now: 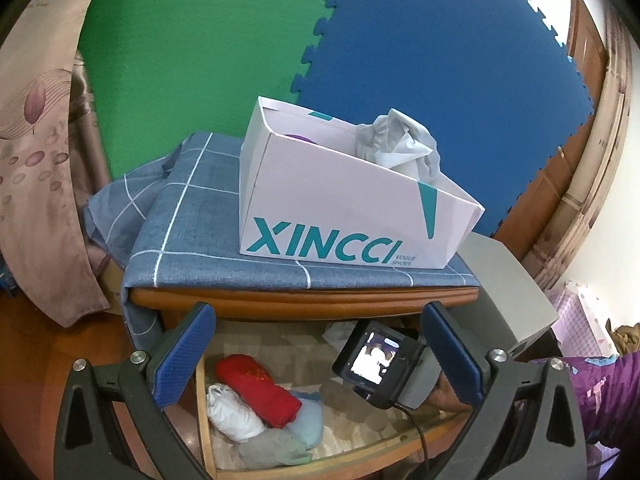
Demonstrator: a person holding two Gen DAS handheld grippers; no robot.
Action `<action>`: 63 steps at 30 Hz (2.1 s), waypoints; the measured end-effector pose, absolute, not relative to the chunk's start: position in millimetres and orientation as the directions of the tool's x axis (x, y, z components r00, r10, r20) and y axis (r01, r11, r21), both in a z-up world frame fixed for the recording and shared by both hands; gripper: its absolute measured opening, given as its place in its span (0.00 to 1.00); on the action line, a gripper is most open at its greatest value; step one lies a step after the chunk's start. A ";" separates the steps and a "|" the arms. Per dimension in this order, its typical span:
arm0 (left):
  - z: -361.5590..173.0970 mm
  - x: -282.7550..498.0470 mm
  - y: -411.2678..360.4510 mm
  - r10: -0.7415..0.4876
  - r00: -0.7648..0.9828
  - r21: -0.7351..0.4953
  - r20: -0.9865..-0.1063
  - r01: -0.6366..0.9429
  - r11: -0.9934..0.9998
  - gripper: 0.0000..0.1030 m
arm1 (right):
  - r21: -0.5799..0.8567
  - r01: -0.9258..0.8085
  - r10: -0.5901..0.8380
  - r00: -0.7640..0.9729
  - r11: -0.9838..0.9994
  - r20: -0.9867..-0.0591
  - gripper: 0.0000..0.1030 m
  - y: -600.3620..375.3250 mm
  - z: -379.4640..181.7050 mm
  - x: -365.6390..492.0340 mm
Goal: Take underwear out of drawer
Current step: 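Close the right gripper on the white underwear, then lift the white underwear and carry it toward the white box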
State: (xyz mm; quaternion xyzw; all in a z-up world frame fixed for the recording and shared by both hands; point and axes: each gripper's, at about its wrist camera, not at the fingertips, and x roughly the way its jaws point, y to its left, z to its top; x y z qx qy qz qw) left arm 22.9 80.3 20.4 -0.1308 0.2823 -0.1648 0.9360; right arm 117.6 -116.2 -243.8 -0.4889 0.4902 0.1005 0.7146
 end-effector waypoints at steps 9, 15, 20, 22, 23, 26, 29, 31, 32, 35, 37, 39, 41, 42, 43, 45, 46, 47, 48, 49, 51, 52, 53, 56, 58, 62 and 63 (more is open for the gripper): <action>14.3 31.3 92.5 -0.398 0.765 -0.418 -0.506 0.187 0.889 0.99 | -0.394 -0.754 -0.234 0.317 0.526 -0.919 0.30 -124.6 -214.5 87.4; 11.4 33.1 90.9 -0.393 0.755 -0.416 -0.524 0.176 0.892 0.99 | -0.240 -0.757 -0.116 0.214 0.608 -0.970 0.30 -135.2 -163.4 66.0; 11.5 31.8 84.9 -0.383 0.755 -0.386 -0.533 0.186 0.904 0.99 | -0.125 -0.717 0.017 0.188 0.686 -0.982 0.30 -160.2 -120.5 46.1; 11.3 31.1 82.5 -0.377 0.755 -0.373 -0.537 0.189 0.908 0.99 | -0.058 -0.689 0.095 0.182 0.722 -0.979 0.30 -167.9 -99.1 38.7; 10.7 31.2 81.6 -0.376 0.753 -0.369 -0.541 0.190 0.910 0.99 | -0.031 -0.676 0.128 0.184 0.736 -0.975 0.30 -172.6 -90.7 35.5; 9.9 31.6 80.0 -0.373 0.752 -0.363 -0.544 0.190 0.912 0.99 | 0.070 -0.620 0.239 0.193 0.781 -0.952 0.30 -185.7 -65.8 21.9; 9.4 31.9 79.7 -0.376 0.749 -0.366 -0.546 0.190 0.911 0.99 | 0.141 -0.573 0.324 0.230 0.808 -0.918 0.30 -195.3 -43.5 4.3; 9.3 32.5 78.4 -0.374 0.746 -0.365 -0.551 0.187 0.912 0.99 | 0.180 -0.541 0.369 0.264 0.821 -0.891 0.30 -199.8 -39.8 -4.1; 8.9 33.0 77.3 -0.373 0.743 -0.364 -0.555 0.187 0.913 0.99 | 0.200 -0.527 0.389 0.277 0.826 -0.879 0.30 -201.4 -36.2 -8.1; 8.3 34.0 73.1 -0.370 0.737 -0.352 -0.565 0.190 0.916 0.99 | 0.254 -0.486 0.446 0.332 0.836 -0.831 0.30 -210.0 -24.7 -23.5; 7.4 34.8 68.9 -0.367 0.733 -0.338 -0.573 0.197 0.920 0.99 | 0.294 -0.462 0.482 0.366 0.837 -0.796 0.30 -215.9 -16.8 -31.9; 6.1 35.3 64.1 -0.360 0.728 -0.316 -0.584 0.205 0.927 0.99 | 0.316 -0.446 0.498 0.382 0.837 -0.779 0.30 -219.1 -14.8 -36.8; 4.9 34.8 60.1 -0.353 0.725 -0.295 -0.591 0.213 0.931 0.99 | 0.326 -0.436 0.504 0.396 0.839 -0.768 0.30 -222.1 -8.0 -42.8; 4.4 34.2 57.9 -0.351 0.723 -0.282 -0.595 0.222 0.934 0.98 | 0.329 -0.433 0.506 0.402 0.839 -0.763 0.30 -223.9 -6.8 -43.8; 4.3 33.6 56.3 -0.349 0.723 -0.272 -0.597 0.228 0.935 0.99 | 0.325 -0.434 0.505 0.409 0.840 -0.760 0.30 -225.9 -3.5 -45.0; 3.9 32.9 53.2 -0.343 0.722 -0.254 -0.600 0.235 0.938 0.99 | 0.315 -0.431 0.501 0.432 0.845 -0.750 0.30 -229.8 6.8 -47.2; 3.5 33.0 52.2 -0.342 0.721 -0.248 -0.603 0.238 0.939 0.99 | 0.320 -0.430 0.506 0.438 0.844 -0.743 0.30 -233.0 6.8 -45.5; 2.9 33.4 51.4 -0.341 0.718 -0.244 -0.607 0.240 0.940 0.99 | 0.322 -0.430 0.509 0.445 0.843 -0.737 0.30 -234.6 11.5 -46.2; 2.6 33.5 51.0 -0.339 0.716 -0.242 -0.610 0.240 0.940 0.99 | 0.314 -0.429 0.504 0.458 0.847 -0.733 0.30 -235.8 16.2 -47.4; 2.1 33.9 50.5 -0.338 0.713 -0.239 -0.614 0.240 0.941 0.99 | 0.309 -0.427 0.500 0.466 0.849 -0.730 0.30 -236.3 19.5 -48.7; 1.6 33.9 49.8 -0.336 0.711 -0.233 -0.617 0.243 0.942 0.99 | 0.314 -0.424 0.503 0.472 0.849 -0.723 0.30 -237.3 24.1 -50.5; 1.6 33.7 49.5 -0.333 0.712 -0.228 -0.618 0.243 0.943 0.99 | 0.314 -0.423 0.503 0.475 0.850 -0.722 0.30 -237.0 26.4 -51.7; 1.8 33.4 49.1 -0.331 0.712 -0.225 -0.619 0.244 0.943 0.99 | 0.310 -0.423 0.500 0.479 0.852 -0.721 0.30 -236.3 27.2 -52.0; 1.8 32.6 48.5 -0.330 0.714 -0.218 -0.618 0.248 0.944 0.99 | 0.319 -0.432 0.514 0.479 0.844 -0.711 0.30 -234.3 35.4 -53.6; 2.2 32.2 48.1 -0.329 0.714 -0.214 -0.618 0.250 0.944 0.99 | 0.296 -0.443 0.506 0.495 0.846 -0.706 0.30 -232.1 46.2 -53.9; 2.1 32.2 48.6 -0.324 0.715 -0.210 -0.620 0.248 0.946 0.99 | 0.275 -0.461 0.509 0.527 0.844 -0.680 0.30 -230.9 74.5 -50.0; 2.1 31.8 48.3 -0.321 0.716 -0.207 -0.620 0.245 0.947 0.99 | 0.271 -0.464 0.511 0.537 0.843 -0.671 0.30 -231.1 83.5 -47.0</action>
